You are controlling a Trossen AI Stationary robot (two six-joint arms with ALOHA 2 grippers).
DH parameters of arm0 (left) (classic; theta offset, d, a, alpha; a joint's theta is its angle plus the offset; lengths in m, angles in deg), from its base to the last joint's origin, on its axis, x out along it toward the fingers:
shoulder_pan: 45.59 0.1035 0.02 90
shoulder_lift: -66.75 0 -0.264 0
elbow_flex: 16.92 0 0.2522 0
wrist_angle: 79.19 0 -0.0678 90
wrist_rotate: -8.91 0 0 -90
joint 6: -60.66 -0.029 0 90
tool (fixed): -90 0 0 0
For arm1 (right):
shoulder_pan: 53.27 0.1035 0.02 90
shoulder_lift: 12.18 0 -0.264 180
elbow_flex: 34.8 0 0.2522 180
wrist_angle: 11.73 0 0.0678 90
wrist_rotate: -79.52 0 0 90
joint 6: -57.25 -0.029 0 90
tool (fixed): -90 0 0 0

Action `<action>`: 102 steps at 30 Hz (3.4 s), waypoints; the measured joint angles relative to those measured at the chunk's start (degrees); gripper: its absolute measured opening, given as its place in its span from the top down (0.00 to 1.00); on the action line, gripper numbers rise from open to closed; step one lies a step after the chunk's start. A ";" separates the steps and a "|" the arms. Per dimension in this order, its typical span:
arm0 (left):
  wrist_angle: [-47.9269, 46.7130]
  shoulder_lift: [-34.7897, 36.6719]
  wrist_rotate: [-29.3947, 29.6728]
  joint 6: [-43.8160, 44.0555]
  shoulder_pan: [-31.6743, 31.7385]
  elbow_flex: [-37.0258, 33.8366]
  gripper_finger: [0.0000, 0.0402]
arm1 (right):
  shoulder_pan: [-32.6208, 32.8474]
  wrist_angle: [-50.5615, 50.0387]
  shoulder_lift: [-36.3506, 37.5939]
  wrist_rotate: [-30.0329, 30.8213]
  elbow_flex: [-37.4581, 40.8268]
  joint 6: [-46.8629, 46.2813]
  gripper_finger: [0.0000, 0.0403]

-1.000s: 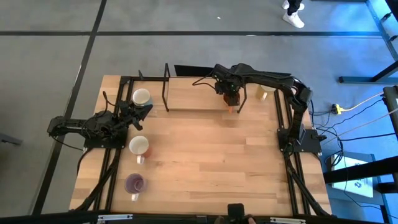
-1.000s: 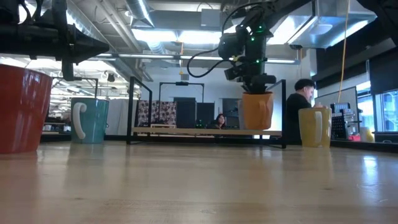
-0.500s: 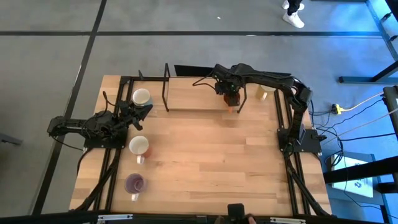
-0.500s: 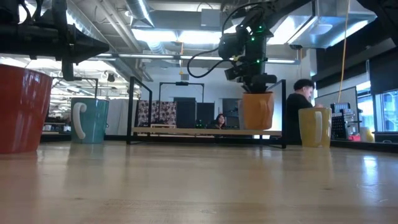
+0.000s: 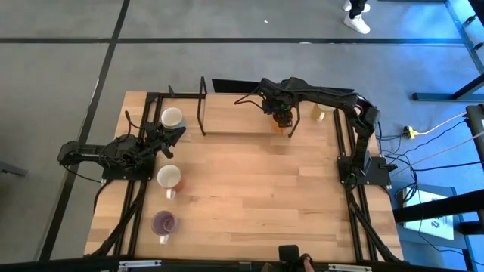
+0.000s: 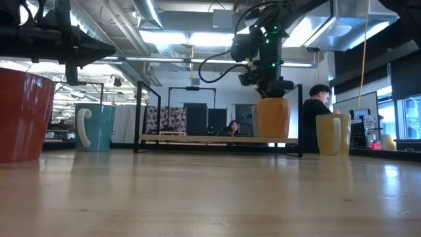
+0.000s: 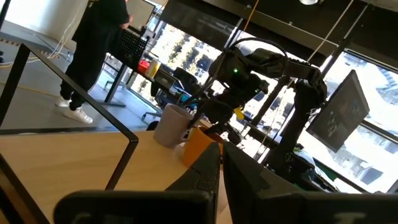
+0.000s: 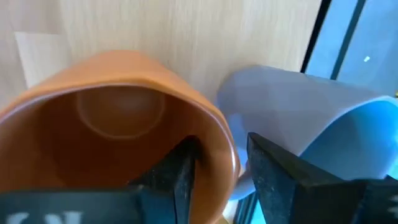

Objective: Place coffee mugs
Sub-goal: Put the light orange mug on the shelf aligned with the blue mug, then put the light blue mug on the shelf

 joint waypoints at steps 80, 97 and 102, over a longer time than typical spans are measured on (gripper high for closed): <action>-81.64 -68.03 -28.24 -14.74 52.49 66.42 0.62 | 22.45 24.09 47.41 -12.90 38.57 -41.46 0.67; -81.88 -79.50 -23.08 -30.62 59.80 66.49 0.62 | 22.46 21.14 46.84 -10.89 38.54 -40.92 0.67; -81.98 -81.45 -23.83 -30.62 59.78 66.49 0.62 | 22.47 20.81 46.84 -10.91 38.54 -40.53 0.67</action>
